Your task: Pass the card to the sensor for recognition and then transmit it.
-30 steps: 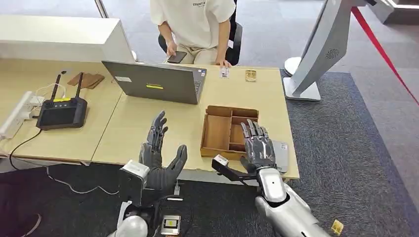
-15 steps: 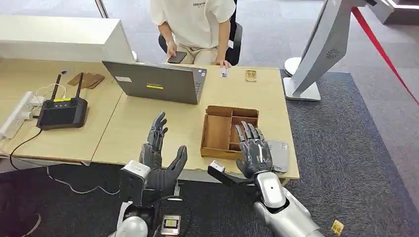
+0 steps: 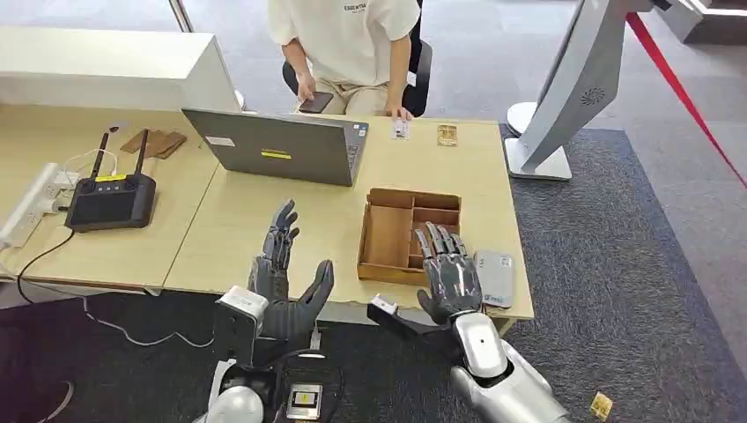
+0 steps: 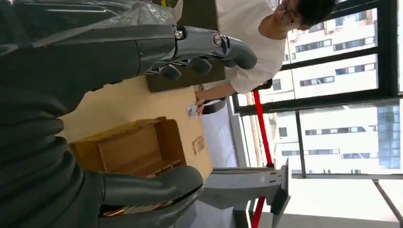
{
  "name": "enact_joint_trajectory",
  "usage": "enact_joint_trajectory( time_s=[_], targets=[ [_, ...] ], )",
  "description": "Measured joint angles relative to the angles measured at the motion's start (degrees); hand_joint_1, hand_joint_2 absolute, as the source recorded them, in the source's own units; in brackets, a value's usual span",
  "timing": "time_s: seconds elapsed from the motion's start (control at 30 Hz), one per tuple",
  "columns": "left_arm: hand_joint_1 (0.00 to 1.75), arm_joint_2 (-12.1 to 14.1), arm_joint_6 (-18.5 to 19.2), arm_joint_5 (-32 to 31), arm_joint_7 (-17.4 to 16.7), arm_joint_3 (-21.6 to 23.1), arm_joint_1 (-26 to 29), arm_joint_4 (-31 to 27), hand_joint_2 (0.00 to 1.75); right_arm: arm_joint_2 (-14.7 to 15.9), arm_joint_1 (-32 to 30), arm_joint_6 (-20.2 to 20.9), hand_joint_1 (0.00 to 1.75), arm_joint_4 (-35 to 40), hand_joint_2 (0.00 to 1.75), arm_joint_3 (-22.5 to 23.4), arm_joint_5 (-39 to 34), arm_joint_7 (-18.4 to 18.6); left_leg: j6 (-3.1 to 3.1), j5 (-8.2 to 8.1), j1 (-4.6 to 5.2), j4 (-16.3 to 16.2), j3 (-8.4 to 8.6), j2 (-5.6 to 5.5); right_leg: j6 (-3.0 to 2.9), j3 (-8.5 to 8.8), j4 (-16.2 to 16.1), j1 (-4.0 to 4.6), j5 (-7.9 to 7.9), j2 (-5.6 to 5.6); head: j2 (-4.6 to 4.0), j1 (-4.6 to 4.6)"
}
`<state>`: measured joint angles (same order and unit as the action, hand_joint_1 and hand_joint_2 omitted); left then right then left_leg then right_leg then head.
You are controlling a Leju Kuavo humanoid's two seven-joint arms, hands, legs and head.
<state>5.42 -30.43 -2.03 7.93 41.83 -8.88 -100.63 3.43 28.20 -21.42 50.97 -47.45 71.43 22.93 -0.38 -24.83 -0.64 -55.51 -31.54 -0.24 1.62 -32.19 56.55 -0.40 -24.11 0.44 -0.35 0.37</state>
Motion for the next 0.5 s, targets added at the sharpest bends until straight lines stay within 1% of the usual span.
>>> enact_joint_trajectory(
  time_s=[0.2, 0.5],
  targets=[
    [0.0, 0.0, 0.0, 0.0, 0.0, 0.0, 0.03, 0.0, 1.75, 0.0, -0.07, 0.0, 0.0, 0.02, 1.75, 0.0, 0.0, 0.0, 0.0, 0.0, 0.0, 0.0, 0.0, 0.0, 0.0, 0.0, 0.0, 0.0, 0.0, 0.0, 0.0, 0.0],
    [0.0, 0.0, 0.0, 0.77, 0.0, 0.02, -0.18, 0.02, 1.75, -0.07, 0.07, 1.03, 0.0, -0.02, 1.75, -0.18, 0.04, -0.44, 0.0, 0.0, 0.0, 0.0, 0.0, 0.0, 0.0, 0.0, 0.0, 0.0, 0.0, 0.0, 0.0, 0.0]
  ],
)
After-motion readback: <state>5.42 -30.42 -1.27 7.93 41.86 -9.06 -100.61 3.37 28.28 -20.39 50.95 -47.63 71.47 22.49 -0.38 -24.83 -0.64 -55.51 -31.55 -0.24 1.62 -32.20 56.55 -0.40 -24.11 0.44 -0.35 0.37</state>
